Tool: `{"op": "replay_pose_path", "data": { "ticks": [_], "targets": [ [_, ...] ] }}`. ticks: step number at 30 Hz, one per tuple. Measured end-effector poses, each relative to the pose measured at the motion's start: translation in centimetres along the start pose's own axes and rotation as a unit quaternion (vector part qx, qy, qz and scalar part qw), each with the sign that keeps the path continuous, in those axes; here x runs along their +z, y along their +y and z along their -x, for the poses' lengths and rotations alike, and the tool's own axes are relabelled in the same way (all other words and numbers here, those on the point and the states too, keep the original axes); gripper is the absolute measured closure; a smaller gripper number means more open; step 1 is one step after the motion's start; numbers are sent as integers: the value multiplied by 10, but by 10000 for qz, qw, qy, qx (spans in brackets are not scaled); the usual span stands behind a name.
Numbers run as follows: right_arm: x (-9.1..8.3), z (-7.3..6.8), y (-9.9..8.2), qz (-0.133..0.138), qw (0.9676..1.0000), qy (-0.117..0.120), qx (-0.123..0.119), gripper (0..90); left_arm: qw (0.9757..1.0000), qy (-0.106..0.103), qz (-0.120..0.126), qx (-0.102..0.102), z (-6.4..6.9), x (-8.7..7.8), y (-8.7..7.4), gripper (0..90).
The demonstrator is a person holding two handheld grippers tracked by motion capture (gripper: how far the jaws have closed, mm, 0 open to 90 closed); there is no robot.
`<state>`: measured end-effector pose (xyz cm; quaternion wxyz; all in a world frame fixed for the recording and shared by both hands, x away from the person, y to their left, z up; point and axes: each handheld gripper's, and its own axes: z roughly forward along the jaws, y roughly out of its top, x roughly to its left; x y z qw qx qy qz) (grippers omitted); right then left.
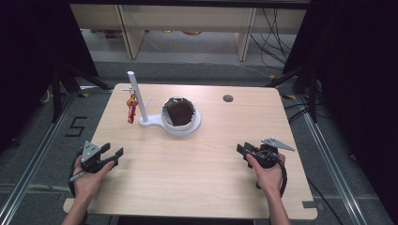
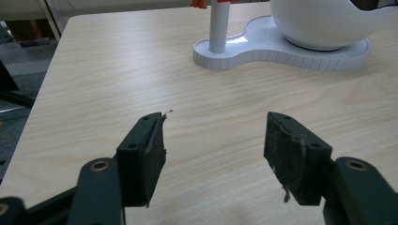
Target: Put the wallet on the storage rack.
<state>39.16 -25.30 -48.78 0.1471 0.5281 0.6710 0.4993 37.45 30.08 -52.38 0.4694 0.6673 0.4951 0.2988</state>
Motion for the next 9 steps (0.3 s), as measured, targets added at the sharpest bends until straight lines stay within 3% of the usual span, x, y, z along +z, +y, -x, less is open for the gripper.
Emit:
{"op": "replay_pose_path", "data": {
  "ticks": [1, 2, 3, 8, 9],
  "targets": [
    [0, -3, -1, 7, 9995, 136, 276, 575, 10000, -29, 48, -17, 0, 0, 0, 377],
    [0, -3, -2, -64, 9995, 87, 296, 573, 10000, -17, 64, 0, 0, 0, 0, 377],
    [3, 3, -2, 18, 9999, 16, -107, 572, 9999, -6, 100, 25, 1, -1, -1, 377],
    [3, 1, -4, 74, 9999, 121, 36, 568, 9998, -8, 154, 91, 3, -3, -2, 376],
    [1, 1, -3, -38, 9999, 99, 25, 567, 9998, -17, 164, 98, 3, -3, -2, 377]
  ]
}}
